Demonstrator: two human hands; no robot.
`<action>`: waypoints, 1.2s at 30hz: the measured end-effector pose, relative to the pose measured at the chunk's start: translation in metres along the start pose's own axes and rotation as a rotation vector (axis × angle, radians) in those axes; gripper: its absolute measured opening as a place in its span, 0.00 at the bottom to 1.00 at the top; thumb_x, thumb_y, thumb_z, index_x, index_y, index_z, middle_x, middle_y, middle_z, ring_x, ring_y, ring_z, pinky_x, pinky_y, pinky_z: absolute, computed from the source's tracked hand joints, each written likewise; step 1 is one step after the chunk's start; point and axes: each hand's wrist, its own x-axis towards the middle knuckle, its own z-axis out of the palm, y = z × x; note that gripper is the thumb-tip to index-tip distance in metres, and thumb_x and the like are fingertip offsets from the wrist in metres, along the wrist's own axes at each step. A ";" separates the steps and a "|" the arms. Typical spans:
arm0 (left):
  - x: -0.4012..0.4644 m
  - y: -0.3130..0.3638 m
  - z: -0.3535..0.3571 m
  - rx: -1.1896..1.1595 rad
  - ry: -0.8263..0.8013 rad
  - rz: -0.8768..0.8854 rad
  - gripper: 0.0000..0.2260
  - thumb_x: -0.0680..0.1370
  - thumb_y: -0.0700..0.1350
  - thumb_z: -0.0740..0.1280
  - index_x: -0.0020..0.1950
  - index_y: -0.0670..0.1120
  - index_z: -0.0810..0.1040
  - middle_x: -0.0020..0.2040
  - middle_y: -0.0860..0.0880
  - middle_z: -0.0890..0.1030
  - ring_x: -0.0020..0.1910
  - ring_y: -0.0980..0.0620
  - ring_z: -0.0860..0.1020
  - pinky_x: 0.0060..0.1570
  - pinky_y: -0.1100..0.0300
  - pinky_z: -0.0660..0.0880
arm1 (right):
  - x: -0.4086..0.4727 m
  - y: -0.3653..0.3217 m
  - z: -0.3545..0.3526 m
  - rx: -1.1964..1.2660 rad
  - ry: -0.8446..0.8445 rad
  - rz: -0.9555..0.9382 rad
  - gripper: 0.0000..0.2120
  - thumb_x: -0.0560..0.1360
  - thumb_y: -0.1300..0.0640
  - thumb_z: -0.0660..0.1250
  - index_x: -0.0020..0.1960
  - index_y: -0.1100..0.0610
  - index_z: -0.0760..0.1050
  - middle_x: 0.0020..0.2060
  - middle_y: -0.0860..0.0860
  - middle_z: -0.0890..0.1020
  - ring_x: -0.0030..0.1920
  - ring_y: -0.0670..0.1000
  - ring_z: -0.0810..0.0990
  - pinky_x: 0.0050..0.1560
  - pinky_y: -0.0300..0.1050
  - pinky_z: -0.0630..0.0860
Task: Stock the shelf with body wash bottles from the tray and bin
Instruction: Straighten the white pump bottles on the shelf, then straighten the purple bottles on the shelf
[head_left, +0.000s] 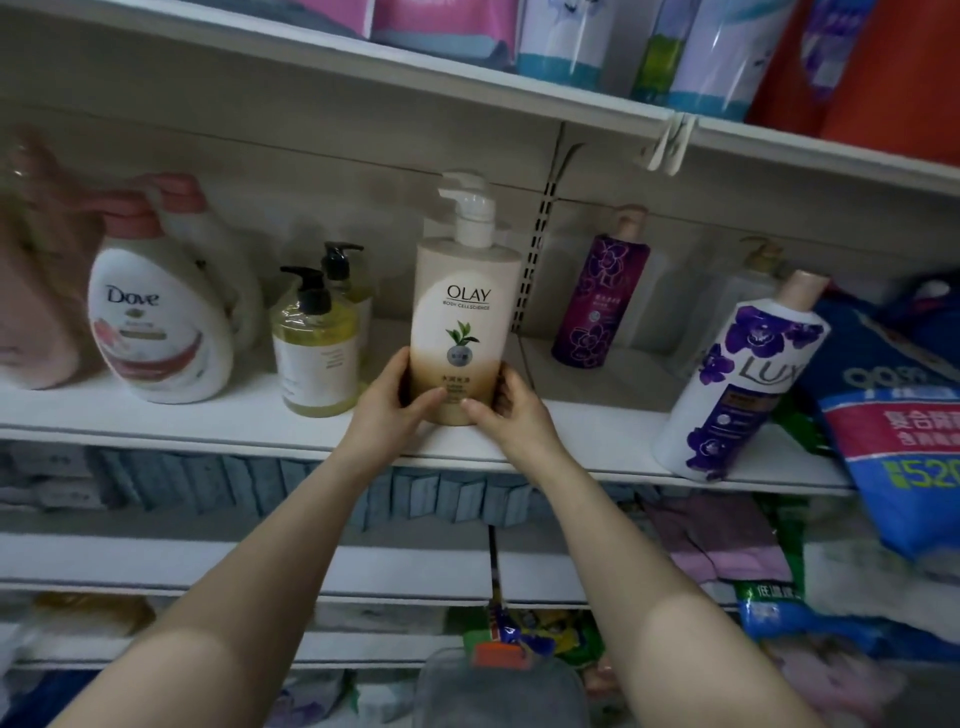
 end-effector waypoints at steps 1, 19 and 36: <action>-0.001 0.001 0.000 0.002 0.002 0.001 0.23 0.76 0.44 0.71 0.69 0.53 0.70 0.61 0.56 0.79 0.61 0.59 0.77 0.63 0.50 0.75 | -0.001 -0.001 0.000 -0.003 0.001 0.001 0.34 0.74 0.52 0.74 0.76 0.52 0.65 0.68 0.49 0.77 0.67 0.48 0.76 0.69 0.52 0.74; -0.059 0.048 0.077 0.174 0.467 0.000 0.21 0.74 0.43 0.73 0.65 0.45 0.70 0.61 0.46 0.75 0.54 0.54 0.77 0.48 0.68 0.75 | -0.050 0.007 -0.067 -0.235 -0.050 -0.264 0.27 0.80 0.60 0.65 0.77 0.51 0.63 0.72 0.51 0.72 0.71 0.50 0.71 0.71 0.46 0.68; -0.006 0.078 0.167 0.281 0.091 -0.030 0.22 0.82 0.46 0.60 0.77 0.45 0.63 0.73 0.48 0.69 0.71 0.50 0.69 0.71 0.52 0.66 | -0.020 0.020 -0.112 -0.089 0.173 0.038 0.27 0.85 0.55 0.53 0.82 0.51 0.48 0.78 0.54 0.63 0.73 0.57 0.69 0.65 0.46 0.67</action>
